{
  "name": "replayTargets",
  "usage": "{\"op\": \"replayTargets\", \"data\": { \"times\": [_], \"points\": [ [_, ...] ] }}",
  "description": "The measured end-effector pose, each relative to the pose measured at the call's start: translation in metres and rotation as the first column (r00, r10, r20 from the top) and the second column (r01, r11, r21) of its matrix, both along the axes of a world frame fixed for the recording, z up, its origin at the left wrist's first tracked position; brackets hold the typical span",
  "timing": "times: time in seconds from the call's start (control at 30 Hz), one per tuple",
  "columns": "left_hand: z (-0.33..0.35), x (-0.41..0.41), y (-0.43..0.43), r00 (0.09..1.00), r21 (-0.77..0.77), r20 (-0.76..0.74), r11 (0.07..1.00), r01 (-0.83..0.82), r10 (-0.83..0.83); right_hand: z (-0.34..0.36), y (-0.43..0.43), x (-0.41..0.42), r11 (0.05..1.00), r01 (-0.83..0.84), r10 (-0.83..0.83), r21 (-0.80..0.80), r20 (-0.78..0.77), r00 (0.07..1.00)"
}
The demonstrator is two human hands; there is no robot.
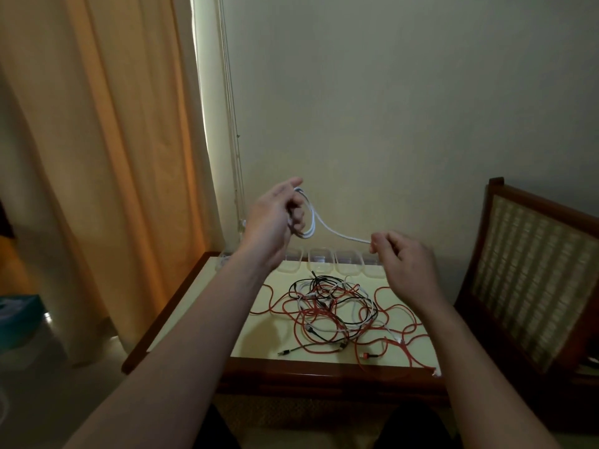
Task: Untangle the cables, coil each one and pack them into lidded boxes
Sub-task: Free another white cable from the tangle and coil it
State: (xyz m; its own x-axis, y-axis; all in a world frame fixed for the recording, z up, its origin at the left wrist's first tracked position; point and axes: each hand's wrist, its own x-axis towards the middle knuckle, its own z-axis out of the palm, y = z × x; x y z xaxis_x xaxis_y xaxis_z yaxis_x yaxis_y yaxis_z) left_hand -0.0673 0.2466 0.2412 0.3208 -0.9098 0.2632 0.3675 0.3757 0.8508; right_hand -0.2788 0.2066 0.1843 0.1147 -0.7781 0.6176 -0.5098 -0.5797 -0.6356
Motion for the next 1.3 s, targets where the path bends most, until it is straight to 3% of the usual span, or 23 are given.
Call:
{"op": "replayTargets", "data": {
  "times": [0.13, 0.27, 0.43, 0.5, 0.63, 0.73, 0.87, 1.03, 1.2, 1.3],
  "points": [
    [-0.007, -0.027, 0.005, 0.938, -0.007, 0.338, 0.997, -0.078, 0.076, 0.002, 0.010, 0.013, 0.995, -0.064, 0.059, -0.079, -0.060, 0.996],
    [-0.020, -0.041, 0.000, 0.784, -0.025, 0.612, 0.993, -0.114, 0.105, 0.009, 0.018, 0.024, 0.982, -0.137, 0.133, -0.130, -0.037, 0.990],
    [-0.027, -0.043, -0.001, 0.660, 0.057, 0.751, 0.995, -0.077, 0.008, 0.015, 0.017, 0.026, 0.981, -0.162, 0.160, -0.111, -0.029, 0.987],
    [-0.025, -0.042, 0.000, 0.751, 0.137, 0.657, 0.990, -0.023, -0.073, 0.015, 0.017, 0.023, 0.988, -0.126, 0.129, -0.085, 0.030, 0.991],
    [-0.016, -0.038, 0.007, 0.910, 0.227, 0.318, 0.953, 0.200, -0.267, 0.013, 0.012, 0.019, 0.999, -0.040, 0.039, -0.001, 0.101, 0.994],
    [-0.012, -0.038, 0.009, 0.919, 0.214, 0.130, 0.915, 0.341, -0.372, 0.013, 0.016, 0.022, 0.996, -0.077, 0.071, 0.055, 0.098, 0.993],
    [-0.009, -0.037, 0.010, 0.864, 0.169, -0.069, 0.848, 0.503, -0.499, 0.019, 0.023, 0.030, 0.978, -0.179, 0.160, 0.104, 0.167, 0.973],
    [-0.010, -0.035, 0.013, 0.837, 0.158, -0.089, 0.822, 0.547, -0.540, 0.020, 0.024, 0.033, 0.971, -0.221, 0.204, 0.090, 0.167, 0.965],
    [-0.015, -0.042, 0.014, 0.896, 0.125, 0.104, 0.899, 0.420, -0.433, 0.023, 0.027, 0.035, 0.976, -0.197, 0.183, 0.095, 0.141, 0.973],
    [-0.017, -0.040, 0.012, 0.909, 0.120, 0.111, 0.913, 0.389, -0.402, 0.022, 0.024, 0.034, 0.961, -0.234, 0.210, 0.145, 0.163, 0.964]
  ]
}}
